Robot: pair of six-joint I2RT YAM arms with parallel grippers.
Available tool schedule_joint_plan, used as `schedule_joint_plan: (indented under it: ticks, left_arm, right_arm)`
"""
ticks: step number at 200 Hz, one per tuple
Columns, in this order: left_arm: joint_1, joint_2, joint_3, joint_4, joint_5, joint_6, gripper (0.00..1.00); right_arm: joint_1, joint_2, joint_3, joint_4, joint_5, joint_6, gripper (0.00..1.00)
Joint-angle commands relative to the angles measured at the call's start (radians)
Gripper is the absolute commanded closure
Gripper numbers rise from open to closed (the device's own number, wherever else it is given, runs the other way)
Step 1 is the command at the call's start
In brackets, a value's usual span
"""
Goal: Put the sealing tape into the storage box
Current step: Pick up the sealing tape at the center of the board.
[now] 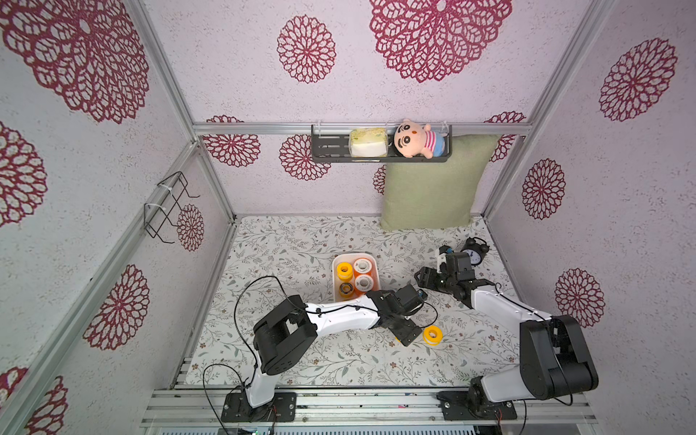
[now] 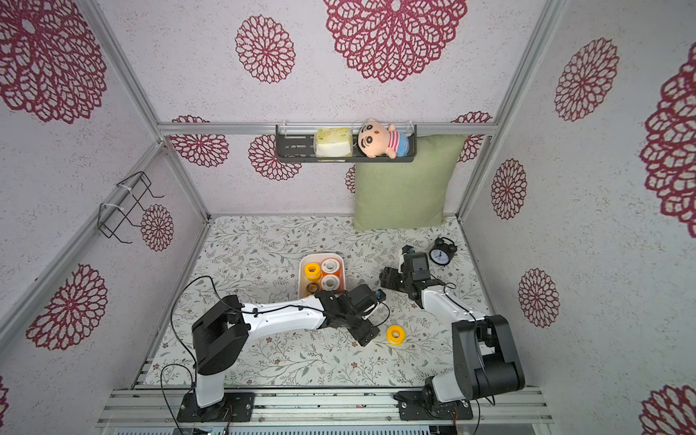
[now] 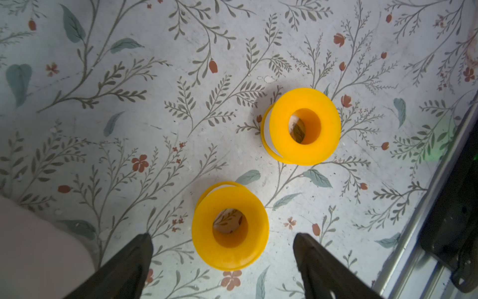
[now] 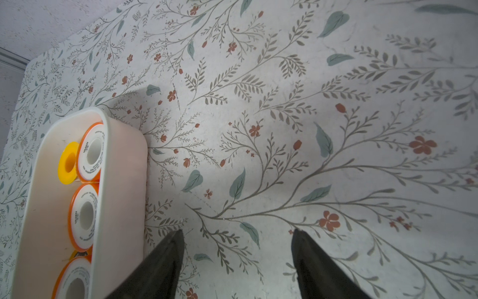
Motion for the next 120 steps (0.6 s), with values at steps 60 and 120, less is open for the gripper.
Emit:
schedule_joint_plan:
  ticks: [60,120]
  left_arm:
    - [-0.025,0.063,0.035,-0.038,-0.019,0.047,0.1]
    - [-0.027,0.084,0.047,-0.032,-0.03,0.029,0.14]
  right_arm:
    - [-0.016,-0.039,-0.001,-0.005,-0.02,0.0,0.27]
    - [-0.018,-0.042,-0.001,-0.008,-0.026,0.0,0.27]
